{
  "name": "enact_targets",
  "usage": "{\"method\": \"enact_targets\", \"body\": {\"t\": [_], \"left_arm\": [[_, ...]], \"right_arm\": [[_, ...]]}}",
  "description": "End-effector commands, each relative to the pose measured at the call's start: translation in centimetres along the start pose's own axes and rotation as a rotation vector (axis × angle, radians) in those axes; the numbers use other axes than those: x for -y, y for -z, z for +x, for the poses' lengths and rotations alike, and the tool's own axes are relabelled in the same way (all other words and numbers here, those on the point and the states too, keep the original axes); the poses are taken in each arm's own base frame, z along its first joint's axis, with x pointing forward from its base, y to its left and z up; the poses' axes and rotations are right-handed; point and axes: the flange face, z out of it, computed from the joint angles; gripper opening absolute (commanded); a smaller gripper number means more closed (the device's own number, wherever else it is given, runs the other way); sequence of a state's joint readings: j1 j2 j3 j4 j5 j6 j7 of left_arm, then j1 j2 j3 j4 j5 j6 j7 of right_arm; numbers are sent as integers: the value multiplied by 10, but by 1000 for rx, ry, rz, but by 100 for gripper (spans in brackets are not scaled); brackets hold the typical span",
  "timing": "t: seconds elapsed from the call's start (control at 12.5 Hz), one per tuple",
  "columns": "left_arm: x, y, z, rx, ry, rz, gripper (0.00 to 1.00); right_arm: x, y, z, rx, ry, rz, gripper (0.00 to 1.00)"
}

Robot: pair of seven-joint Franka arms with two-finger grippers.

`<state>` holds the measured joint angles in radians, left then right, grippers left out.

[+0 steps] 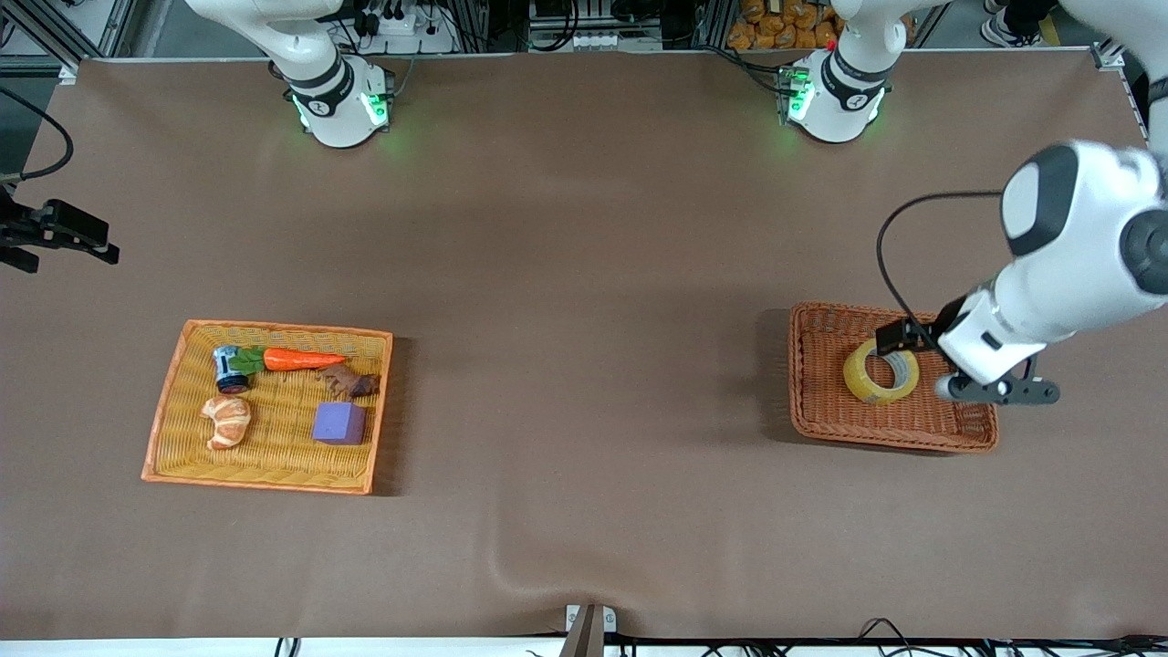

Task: Transfer tape with both arms

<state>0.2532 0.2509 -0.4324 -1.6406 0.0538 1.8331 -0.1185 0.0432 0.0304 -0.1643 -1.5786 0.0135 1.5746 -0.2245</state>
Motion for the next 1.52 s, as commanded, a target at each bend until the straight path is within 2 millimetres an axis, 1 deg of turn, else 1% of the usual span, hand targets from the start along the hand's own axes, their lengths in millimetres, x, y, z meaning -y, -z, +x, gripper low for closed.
{"method": "enact_targets", "body": {"t": [0.0, 0.08, 0.16, 0.24, 0.32, 0.4, 0.56, 0.64, 0.8, 0.88, 1.04, 1.12, 1.28, 1.44], "left_arm": [[17, 65, -8, -25, 31, 46, 100], [21, 81, -10, -31, 38, 47, 100], [21, 90, -12, -24, 39, 48, 100], [19, 105, -20, -16, 41, 47, 100], [15, 123, -32, -11, 43, 44, 100], [10, 131, -38, -8, 48, 49, 100], [2, 165, -62, -65, 40, 84, 100], [1, 165, -69, -36, 34, 92, 100], [9, 164, -68, -25, 42, 72, 100], [9, 167, -70, -42, 25, 52, 100], [15, 164, -74, -49, 42, 53, 100], [22, 163, -76, -46, 55, 56, 100], [23, 161, -84, -50, 58, 60, 100], [23, 162, -84, -50, 53, 72, 100]], "right_arm": [[-4, 4, 3, -2, 6, -10, 100], [1, 5, 4, -3, 9, -10, 100], [3, 4, 5, -2, 9, -10, 100], [5, 4, 5, -2, 10, -10, 100], [4, 5, 5, -3, 9, -10, 100], [3, 6, 5, -5, 7, -11, 100], [3, 5, 5, -3, 7, -11, 100], [3, 5, 5, -3, 9, -9, 100], [-2, 4, 4, 0, 7, -8, 100], [-4, 3, 4, 1, 6, -8, 100], [-4, 3, 4, 1, 6, -8, 100], [-3, 5, 3, -2, 4, -9, 100], [1, 5, 4, -2, 6, -9, 100], [-1, 5, 4, -4, -2, -6, 100]]}}
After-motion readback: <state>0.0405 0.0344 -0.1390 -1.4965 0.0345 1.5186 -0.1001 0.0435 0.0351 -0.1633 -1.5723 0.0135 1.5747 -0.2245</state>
